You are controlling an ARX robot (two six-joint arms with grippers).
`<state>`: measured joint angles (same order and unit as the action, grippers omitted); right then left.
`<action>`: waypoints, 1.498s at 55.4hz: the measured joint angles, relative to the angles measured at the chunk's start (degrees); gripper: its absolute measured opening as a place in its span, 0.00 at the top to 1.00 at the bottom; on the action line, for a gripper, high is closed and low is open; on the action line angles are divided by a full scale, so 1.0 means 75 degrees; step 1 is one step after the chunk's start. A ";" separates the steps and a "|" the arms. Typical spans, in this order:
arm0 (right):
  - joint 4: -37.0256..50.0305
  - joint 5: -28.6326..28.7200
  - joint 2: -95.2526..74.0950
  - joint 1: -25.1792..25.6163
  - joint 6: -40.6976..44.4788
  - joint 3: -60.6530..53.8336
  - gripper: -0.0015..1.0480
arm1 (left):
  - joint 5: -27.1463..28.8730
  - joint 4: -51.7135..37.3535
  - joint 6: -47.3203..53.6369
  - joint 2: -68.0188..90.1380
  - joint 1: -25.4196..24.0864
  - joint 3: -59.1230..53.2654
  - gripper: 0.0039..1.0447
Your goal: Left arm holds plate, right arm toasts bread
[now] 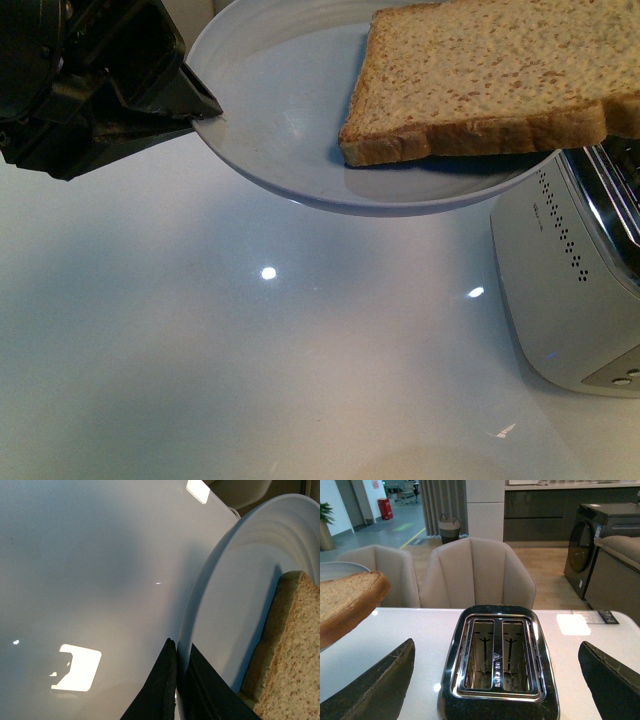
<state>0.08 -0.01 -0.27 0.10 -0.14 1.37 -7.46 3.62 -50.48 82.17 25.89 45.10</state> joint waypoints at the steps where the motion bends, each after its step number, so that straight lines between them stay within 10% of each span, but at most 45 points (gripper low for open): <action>1: 0.0000 0.0000 0.0000 0.0000 0.0000 0.0000 0.09 | 0.0000 0.0000 0.0000 0.0000 0.0000 0.0000 0.97; 16: 0.0000 0.0000 0.0000 0.0000 0.0000 0.0000 0.09 | 0.0000 0.0000 -0.0003 0.0000 0.0000 0.0000 0.97; 23: -0.2774 -0.2465 -0.1647 -0.0787 -0.0119 0.0921 0.09 | -0.0003 0.0003 -0.0006 -0.0015 0.0000 0.0012 0.97; 31: -0.2809 -0.2812 -0.1757 -0.1113 -0.0052 0.1075 0.09 | 0.0012 0.0006 -0.0012 -0.0015 0.0006 0.0015 0.97; 83: 0.1040 -0.0061 -0.7230 -0.3322 -0.6158 0.3433 0.09 | 0.0003 0.0006 -0.0023 -0.0015 0.0012 0.0015 0.97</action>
<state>7.88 -0.47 -54.50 -24.82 -46.33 27.11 -7.44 3.66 -50.65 82.06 25.98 45.21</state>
